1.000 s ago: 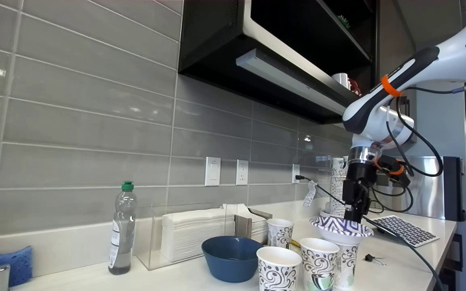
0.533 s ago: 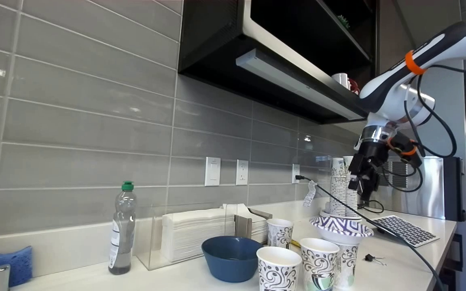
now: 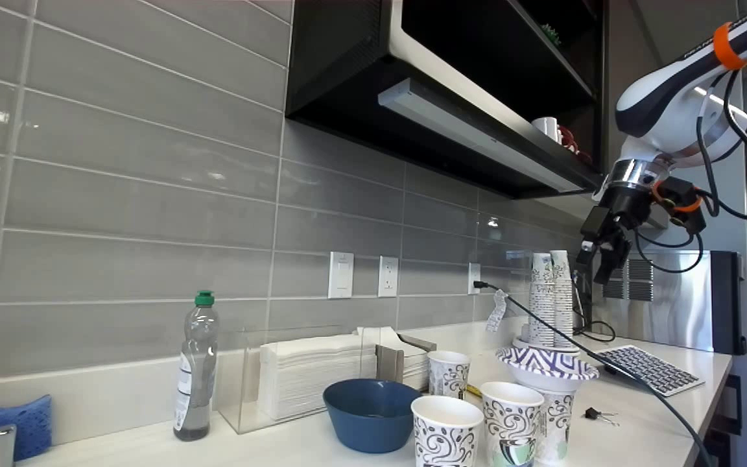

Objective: Put the bowl on top of the coffee cup on the front right.

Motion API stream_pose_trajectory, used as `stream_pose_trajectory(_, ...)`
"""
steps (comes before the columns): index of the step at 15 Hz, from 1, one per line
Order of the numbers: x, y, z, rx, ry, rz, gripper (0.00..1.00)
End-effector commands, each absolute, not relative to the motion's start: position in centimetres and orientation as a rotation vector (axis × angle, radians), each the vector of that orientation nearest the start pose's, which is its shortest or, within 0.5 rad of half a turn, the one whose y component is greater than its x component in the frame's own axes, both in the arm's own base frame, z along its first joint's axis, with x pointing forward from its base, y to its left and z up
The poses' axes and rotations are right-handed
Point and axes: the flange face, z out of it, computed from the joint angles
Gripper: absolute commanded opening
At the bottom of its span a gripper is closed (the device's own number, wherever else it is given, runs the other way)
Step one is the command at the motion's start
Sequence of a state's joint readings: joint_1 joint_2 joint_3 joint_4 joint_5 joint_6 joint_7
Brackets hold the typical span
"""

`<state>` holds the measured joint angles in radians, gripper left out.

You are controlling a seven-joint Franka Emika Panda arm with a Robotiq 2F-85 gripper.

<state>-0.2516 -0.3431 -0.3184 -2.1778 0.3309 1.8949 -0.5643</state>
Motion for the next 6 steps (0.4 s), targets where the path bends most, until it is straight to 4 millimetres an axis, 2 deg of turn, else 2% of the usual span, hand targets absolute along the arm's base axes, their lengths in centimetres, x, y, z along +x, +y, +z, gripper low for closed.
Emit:
stream_pose_trajectory(1, 39.48, -24.06, 53.36, -2.778, 0.126, -0.356, 1.0)
stream_pose_trajectory(6, 39.44, -23.98, 53.07, -2.776, 0.127, -0.349, 1.0)
